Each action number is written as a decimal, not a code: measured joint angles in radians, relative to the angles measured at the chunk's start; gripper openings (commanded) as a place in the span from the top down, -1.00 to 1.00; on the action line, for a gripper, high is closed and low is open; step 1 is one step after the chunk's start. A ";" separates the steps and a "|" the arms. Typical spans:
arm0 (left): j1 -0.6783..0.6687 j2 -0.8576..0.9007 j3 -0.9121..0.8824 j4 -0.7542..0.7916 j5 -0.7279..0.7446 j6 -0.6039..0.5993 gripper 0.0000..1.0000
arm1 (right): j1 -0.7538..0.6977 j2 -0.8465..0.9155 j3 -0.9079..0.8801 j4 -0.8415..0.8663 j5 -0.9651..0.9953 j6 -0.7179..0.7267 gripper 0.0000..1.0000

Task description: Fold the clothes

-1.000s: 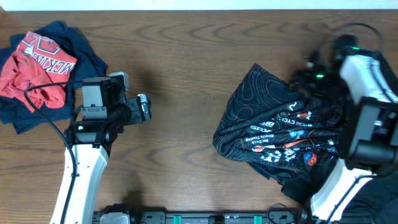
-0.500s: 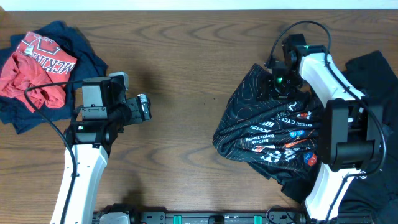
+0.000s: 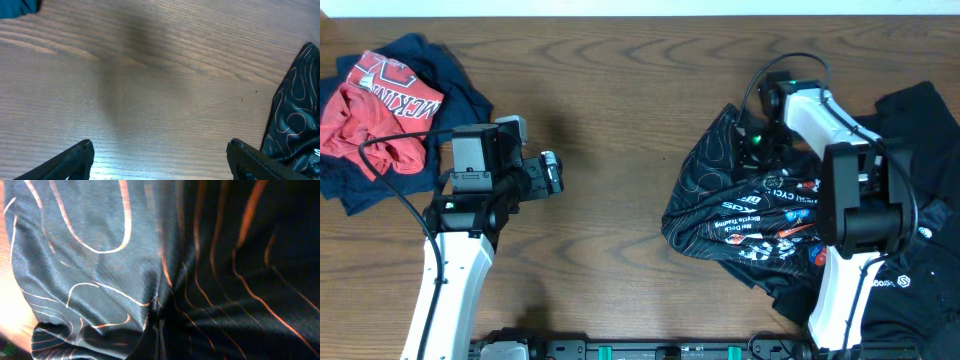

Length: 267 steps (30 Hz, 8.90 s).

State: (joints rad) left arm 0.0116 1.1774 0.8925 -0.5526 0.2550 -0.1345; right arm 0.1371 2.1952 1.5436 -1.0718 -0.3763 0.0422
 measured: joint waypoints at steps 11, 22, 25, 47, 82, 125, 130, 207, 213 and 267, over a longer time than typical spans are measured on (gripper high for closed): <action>0.000 0.000 0.000 0.000 0.000 0.000 -0.72 | 0.232 0.000 0.001 0.042 -0.010 0.031 0.98; 0.000 0.000 0.000 0.000 0.000 0.000 -0.72 | 0.536 -0.001 0.016 0.107 -0.011 0.110 -0.19; 0.000 0.000 0.000 0.000 0.000 0.000 -0.72 | 0.551 -0.003 0.047 0.083 -0.011 0.122 -0.45; 0.000 0.005 0.000 0.012 0.000 0.000 -0.72 | -0.078 0.053 0.583 -0.477 0.214 0.093 0.22; 0.000 0.005 0.000 0.011 0.000 0.000 -0.72 | -0.589 0.053 0.143 -0.151 0.178 0.092 0.97; 0.000 0.280 0.000 0.020 0.135 0.000 -0.73 | -0.447 -0.132 0.649 -0.493 0.106 0.067 -0.75; 0.000 0.352 0.000 0.020 0.274 0.006 -0.73 | -0.362 -0.265 0.662 -0.524 0.100 0.068 -0.79; -0.433 0.685 0.192 -0.125 0.077 -0.154 0.03 | 0.119 -0.666 0.667 -0.623 0.093 0.111 -0.44; -0.432 0.699 0.178 -0.126 0.249 -0.153 0.31 | 0.119 -0.666 0.667 -0.623 0.093 0.111 -0.43; 0.495 0.404 0.157 -0.124 0.119 -0.217 -0.04 | 0.210 -0.533 0.617 -0.622 0.096 0.115 -0.31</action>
State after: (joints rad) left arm 0.5068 1.5818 1.0492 -0.6765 0.3740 -0.3515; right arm 0.3470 1.6627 2.1609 -1.6936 -0.2806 0.1574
